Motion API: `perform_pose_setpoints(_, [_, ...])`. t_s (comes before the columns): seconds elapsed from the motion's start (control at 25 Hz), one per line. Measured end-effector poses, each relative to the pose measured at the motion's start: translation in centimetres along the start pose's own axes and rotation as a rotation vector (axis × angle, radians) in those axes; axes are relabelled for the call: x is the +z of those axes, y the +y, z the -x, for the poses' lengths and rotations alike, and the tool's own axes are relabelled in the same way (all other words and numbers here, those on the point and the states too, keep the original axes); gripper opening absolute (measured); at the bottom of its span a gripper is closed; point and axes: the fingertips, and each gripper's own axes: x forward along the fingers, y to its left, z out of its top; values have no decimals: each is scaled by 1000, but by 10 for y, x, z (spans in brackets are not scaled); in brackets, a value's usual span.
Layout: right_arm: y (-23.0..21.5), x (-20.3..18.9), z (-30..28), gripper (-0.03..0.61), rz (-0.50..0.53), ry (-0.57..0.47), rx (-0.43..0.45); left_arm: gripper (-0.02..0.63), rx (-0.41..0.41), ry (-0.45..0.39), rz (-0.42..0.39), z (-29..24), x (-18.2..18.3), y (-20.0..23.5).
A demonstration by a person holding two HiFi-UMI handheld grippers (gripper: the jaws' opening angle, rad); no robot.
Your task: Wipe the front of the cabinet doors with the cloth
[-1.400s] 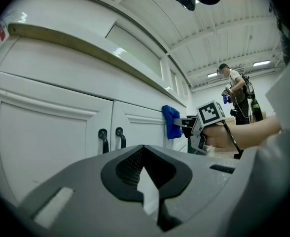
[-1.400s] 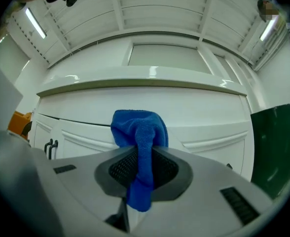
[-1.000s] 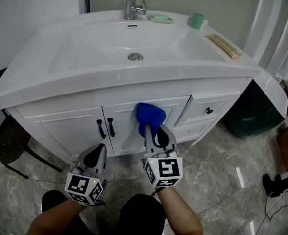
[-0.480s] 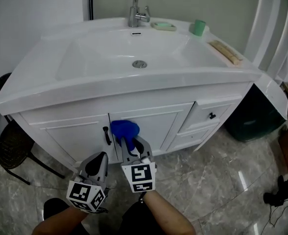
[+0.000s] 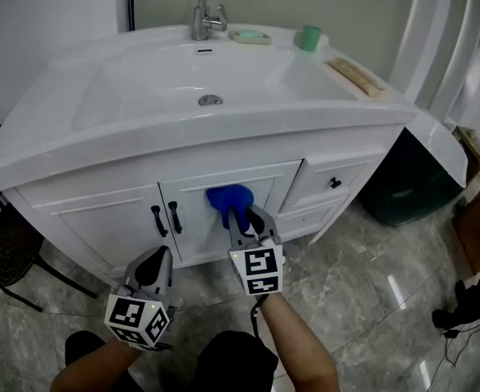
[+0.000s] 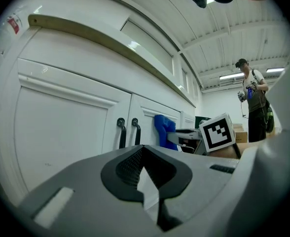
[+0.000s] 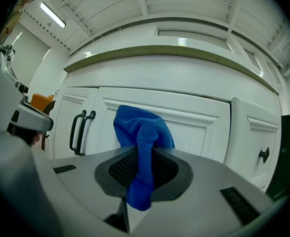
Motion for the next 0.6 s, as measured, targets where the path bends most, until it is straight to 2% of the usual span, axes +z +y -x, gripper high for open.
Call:
perform_pose_setpoints(0.08, [-20, -8, 3, 49, 34, 24, -21, 1, 0, 4, 6, 0, -3, -1])
perform_pose_setpoints(0.2, [-47, -20, 10, 49, 30, 47, -79, 0, 3, 11, 9, 1, -6, -2])
perform_pose_setpoints(0.36, [-86, -33, 28, 49, 34, 17, -189, 1, -1, 18, 1, -1, -12, -5])
perform_pose_setpoints(0.52, [-122, -50, 43, 49, -75, 27, -334, 2, 5, 31, 10, 2, -22, 1])
perform_pose_setpoints(0.6, [-130, -57, 47, 49, -121, 41, -369, 0, 1, 46, 12, 5, -28, 2])
